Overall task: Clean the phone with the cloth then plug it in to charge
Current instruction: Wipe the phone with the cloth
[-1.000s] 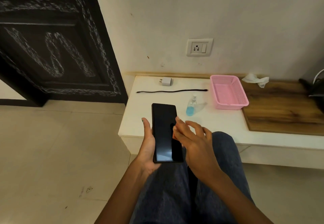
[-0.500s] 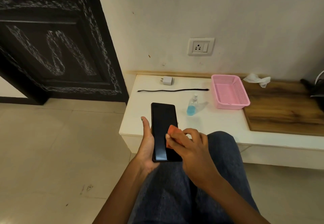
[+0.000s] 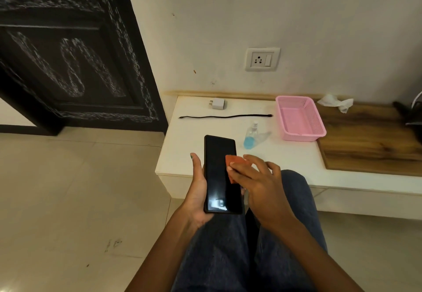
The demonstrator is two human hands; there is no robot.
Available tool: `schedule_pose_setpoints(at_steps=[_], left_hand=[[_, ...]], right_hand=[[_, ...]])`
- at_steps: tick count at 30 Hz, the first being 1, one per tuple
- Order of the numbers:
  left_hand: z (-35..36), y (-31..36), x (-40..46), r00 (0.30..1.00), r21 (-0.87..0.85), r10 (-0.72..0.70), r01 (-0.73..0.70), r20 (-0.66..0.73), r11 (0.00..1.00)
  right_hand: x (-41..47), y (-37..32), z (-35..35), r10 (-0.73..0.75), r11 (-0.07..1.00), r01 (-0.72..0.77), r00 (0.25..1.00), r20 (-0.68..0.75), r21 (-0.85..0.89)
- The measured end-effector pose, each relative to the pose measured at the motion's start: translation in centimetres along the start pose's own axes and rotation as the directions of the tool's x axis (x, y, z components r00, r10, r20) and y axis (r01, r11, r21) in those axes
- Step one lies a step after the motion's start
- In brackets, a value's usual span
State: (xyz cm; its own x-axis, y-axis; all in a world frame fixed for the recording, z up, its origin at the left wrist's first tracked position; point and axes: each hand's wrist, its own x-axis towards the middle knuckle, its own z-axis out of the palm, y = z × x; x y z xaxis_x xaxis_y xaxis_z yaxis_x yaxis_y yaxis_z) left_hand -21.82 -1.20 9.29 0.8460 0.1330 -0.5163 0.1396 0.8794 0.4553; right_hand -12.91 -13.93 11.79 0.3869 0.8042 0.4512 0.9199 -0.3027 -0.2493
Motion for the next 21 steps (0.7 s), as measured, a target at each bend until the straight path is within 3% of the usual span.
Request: schedule_pose_setpoints(at_steps=[2, 7, 12, 18, 21], left_hand=[[0.1, 0.1, 0.2, 1.0, 0.002, 0.005, -0.005, -0.003, 1.0], [-0.3, 0.3, 0.1, 1.0, 0.011, 0.02, -0.02, -0.014, 1.0], [0.2, 0.0, 0.1, 1.0, -0.005, 0.007, -0.007, -0.017, 1.0], [-0.5, 0.1, 0.1, 0.999, -0.017, -0.039, 0.039, -0.013, 0.999], [0.0, -0.1, 0.1, 0.999, -0.01, -0.022, 0.021, -0.037, 1.0]], right_hand=[[0.3, -0.1, 0.3, 0.029, 0.999, -0.028, 0.999, -0.024, 0.046], [-0.9, -1.1, 0.9, -0.128, 0.988, 0.128, 0.992, -0.006, 0.086], [0.1, 0.5, 0.9, 0.009, 0.988, -0.006, 1.0, -0.019, 0.156], [-1.1, -1.2, 1.0, -0.153, 0.978, 0.152, 0.988, -0.007, 0.142], [-0.2, 0.3, 0.8, -0.087, 0.983, 0.09, 0.996, -0.027, 0.157]])
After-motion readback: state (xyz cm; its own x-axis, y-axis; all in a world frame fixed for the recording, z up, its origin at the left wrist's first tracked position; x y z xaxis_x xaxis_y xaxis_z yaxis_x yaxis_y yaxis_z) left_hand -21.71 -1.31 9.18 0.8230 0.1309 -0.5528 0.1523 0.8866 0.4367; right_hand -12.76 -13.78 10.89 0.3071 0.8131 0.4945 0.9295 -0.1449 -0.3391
